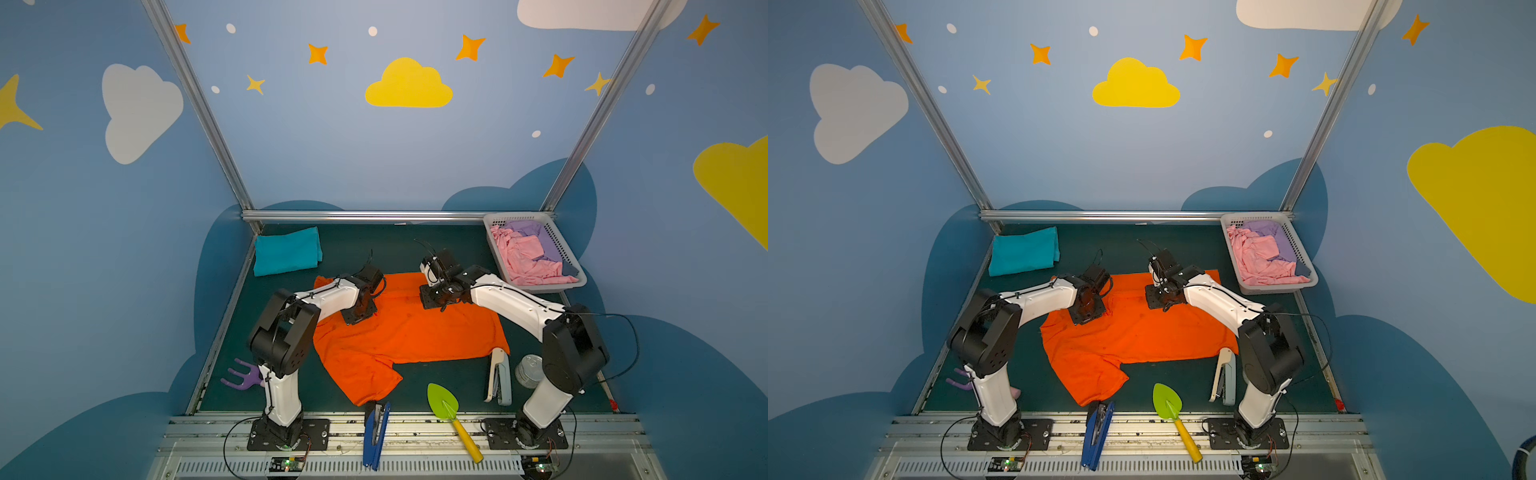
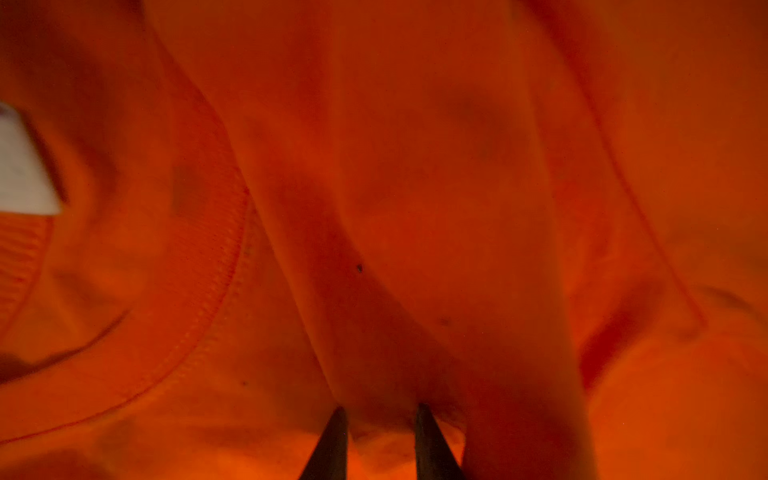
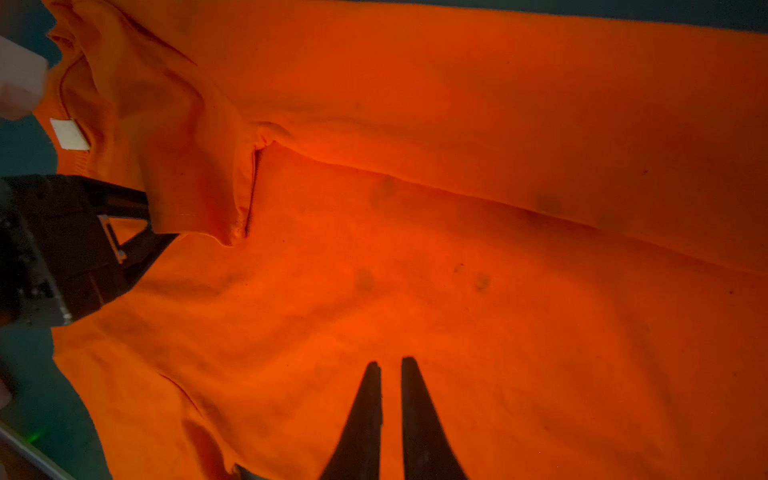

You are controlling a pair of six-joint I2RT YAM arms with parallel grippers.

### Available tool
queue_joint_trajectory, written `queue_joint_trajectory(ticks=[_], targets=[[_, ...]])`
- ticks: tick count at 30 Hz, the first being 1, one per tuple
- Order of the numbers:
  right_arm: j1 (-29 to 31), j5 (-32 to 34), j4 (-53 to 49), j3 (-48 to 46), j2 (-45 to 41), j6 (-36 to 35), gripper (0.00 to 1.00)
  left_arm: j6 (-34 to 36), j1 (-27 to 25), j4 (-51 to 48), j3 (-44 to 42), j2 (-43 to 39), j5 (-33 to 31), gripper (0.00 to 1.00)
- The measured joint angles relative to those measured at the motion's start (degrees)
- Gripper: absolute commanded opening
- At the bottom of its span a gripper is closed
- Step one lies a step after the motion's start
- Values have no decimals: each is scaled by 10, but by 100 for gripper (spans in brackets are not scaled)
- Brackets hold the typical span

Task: Fold and stack the t-shirts

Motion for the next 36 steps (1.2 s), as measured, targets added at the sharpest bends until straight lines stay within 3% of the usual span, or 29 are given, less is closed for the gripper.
queue_joint_trajectory(ticks=[11,36], targets=[[-2,-3,0,-13,0,7,13,-3,-3,-5,9,4,3,7],[-2,-12,7,-28,0,14,12,-1,18,-100,-61,-99,-18,7]])
